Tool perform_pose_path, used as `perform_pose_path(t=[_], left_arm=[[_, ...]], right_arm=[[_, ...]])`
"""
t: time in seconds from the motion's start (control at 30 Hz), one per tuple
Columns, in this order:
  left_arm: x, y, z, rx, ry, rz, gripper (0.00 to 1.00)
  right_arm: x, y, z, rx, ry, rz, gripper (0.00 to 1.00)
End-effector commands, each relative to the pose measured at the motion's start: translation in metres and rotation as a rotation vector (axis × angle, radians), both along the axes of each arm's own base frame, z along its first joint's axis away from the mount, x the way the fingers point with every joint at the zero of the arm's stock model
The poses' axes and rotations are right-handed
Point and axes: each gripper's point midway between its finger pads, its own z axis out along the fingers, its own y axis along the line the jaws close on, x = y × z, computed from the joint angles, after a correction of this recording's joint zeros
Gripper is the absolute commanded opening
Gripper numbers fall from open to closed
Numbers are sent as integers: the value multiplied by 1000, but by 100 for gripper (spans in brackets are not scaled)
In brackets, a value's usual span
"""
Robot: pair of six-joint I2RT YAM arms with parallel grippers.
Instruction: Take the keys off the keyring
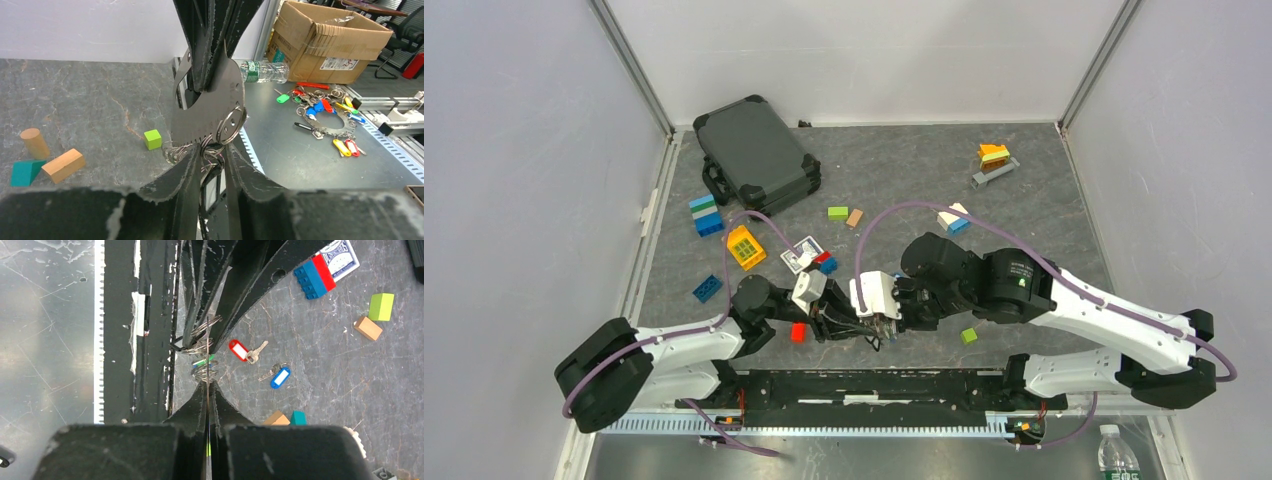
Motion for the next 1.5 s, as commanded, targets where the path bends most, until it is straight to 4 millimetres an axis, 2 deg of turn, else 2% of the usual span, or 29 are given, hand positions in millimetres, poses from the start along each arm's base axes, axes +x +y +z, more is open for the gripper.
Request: perform_pose_path(t=[0.0,0.47,0.77,1.13,1.47], left_arm=[[-5,0,22,-59,-32,-36,29],[-4,0,24,-3,-8,-37,3],[-2,10,30,68,-29,31,2],[-12,16,43,111,-18,-4,2],[-9,21,45,206,3,25,2]], right_arm=[[1,5,15,67,-30,8,0],[6,-2,11,43,-53,-28,0],[13,-6,11,35,-88,-58,0],[23,-11,9,12,-126,-102,0],[43,-21,16,10,-210,-202,0]])
